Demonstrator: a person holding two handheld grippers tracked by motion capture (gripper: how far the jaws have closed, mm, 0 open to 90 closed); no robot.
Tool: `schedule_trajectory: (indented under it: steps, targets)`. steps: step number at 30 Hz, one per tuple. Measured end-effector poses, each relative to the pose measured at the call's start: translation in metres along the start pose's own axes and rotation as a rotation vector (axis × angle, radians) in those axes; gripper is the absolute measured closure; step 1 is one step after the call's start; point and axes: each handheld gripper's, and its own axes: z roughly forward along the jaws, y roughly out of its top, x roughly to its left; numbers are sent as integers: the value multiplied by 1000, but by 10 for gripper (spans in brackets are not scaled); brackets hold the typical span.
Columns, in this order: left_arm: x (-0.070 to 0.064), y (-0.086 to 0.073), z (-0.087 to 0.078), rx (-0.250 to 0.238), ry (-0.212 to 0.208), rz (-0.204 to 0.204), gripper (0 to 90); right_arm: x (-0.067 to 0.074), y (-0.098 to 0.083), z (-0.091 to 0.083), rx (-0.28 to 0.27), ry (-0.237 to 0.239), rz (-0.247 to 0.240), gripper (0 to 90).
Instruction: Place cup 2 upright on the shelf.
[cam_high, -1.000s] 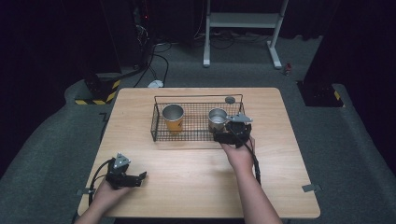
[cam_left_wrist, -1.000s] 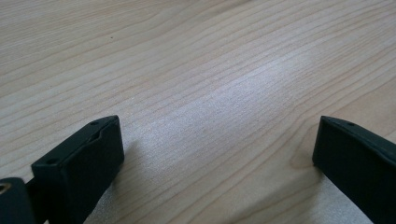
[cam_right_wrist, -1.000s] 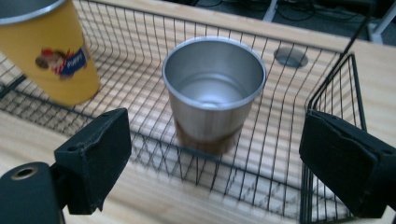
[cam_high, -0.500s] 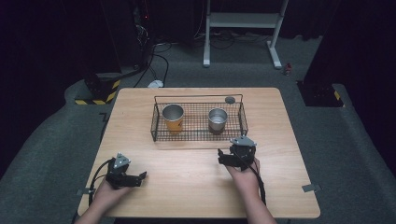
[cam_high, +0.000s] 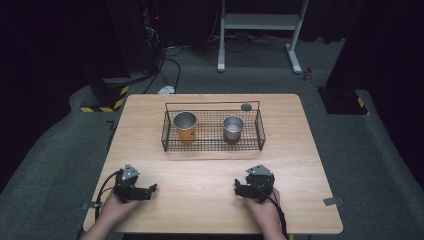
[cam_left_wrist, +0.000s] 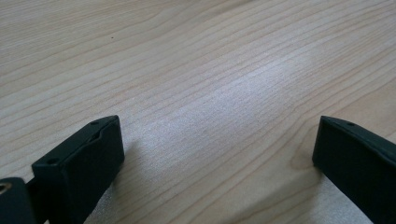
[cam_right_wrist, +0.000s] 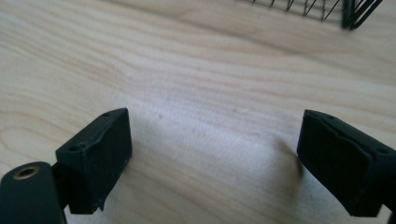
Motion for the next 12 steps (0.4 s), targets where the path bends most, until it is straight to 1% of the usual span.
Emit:
schedule_trajectory:
  steps: [3, 6, 8, 12]
  targets:
    - [0, 0, 0, 0, 1, -1, 25, -1, 1, 1, 7, 9, 11, 102]
    - [-1, 0, 0, -1, 2, -9, 26, 2, 1, 1, 4, 1, 16, 102]
    - [-1, -1, -1, -2, 4, -10, 27, 5, 1, 1, 5, -10, 30, 104]
    - [-1, -1, -1, -2, 6, -13, 31, 8, 2, 2, 3, -13, 28, 106]
